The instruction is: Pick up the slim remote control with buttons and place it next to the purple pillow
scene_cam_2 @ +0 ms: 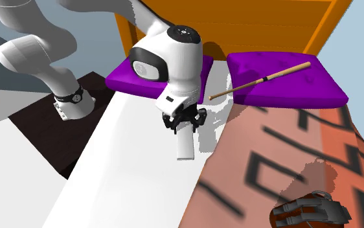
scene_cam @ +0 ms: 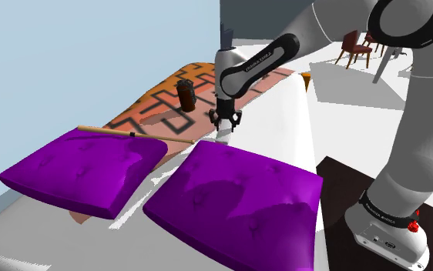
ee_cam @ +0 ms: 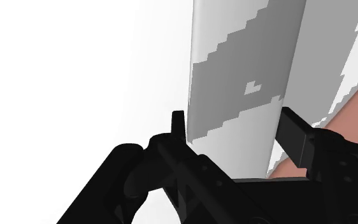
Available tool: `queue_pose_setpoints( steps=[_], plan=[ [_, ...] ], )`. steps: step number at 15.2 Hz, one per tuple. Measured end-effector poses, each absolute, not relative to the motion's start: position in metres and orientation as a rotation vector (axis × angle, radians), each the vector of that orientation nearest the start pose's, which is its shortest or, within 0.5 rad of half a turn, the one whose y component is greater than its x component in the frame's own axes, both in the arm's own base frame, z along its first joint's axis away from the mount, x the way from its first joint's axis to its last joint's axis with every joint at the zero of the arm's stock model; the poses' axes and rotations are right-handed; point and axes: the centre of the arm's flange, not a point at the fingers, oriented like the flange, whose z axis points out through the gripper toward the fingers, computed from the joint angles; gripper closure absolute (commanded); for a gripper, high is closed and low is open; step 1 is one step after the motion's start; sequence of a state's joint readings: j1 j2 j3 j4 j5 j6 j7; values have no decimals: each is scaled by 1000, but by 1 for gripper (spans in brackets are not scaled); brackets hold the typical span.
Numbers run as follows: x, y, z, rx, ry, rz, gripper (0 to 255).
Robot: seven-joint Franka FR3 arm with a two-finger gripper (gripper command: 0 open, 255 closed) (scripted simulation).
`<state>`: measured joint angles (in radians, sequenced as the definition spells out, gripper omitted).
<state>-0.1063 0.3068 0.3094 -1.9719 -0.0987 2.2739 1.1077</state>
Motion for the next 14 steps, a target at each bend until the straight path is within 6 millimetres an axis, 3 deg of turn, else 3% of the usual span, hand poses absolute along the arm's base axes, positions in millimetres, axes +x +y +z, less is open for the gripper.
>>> queue_pose_setpoints(
  steps=[14],
  plan=[
    [597,113,399,-2840,1294,1,255]
  ],
)
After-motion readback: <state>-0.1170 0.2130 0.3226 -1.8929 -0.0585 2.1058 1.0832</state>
